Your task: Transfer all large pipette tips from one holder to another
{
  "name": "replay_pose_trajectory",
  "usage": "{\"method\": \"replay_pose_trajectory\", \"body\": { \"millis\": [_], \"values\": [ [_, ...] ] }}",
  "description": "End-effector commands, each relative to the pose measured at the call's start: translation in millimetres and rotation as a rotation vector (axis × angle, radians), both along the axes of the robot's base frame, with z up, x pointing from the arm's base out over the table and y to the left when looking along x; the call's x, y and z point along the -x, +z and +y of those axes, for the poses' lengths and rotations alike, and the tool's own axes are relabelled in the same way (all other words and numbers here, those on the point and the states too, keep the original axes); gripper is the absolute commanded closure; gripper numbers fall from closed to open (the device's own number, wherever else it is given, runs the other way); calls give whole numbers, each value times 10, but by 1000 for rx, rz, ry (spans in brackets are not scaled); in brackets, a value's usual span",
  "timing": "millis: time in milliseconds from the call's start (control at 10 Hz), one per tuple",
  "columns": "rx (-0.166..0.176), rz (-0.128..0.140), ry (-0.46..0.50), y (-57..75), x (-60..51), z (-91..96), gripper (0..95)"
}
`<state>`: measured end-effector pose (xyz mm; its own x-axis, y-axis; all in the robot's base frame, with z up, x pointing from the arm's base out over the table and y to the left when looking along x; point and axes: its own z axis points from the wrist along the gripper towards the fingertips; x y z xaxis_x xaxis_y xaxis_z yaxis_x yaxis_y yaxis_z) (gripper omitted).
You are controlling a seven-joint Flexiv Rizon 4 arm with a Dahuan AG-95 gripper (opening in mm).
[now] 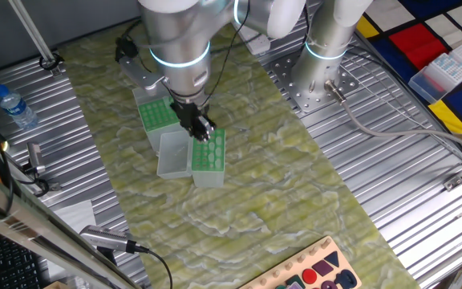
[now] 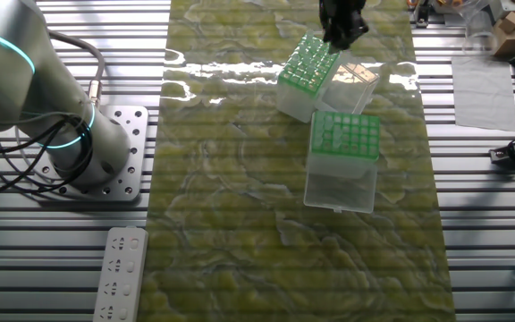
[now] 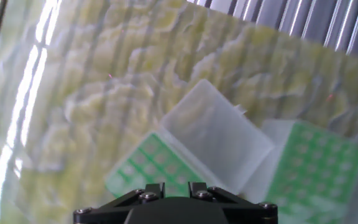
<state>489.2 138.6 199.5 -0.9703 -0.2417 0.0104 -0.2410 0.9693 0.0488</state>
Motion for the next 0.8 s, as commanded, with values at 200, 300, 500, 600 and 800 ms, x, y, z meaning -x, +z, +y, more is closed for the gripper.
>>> {"method": "replay_pose_trajectory", "body": {
  "millis": [200,300,500,600,800],
  "values": [
    [-106,29,-257,-178,93,328,760],
    [-103,26,-253,-202,101,359,760],
    [-98,10,-247,-226,106,367,760],
    [-97,7,-247,-240,97,365,760],
    [-92,-5,-239,-274,76,355,760]
  ]
}}
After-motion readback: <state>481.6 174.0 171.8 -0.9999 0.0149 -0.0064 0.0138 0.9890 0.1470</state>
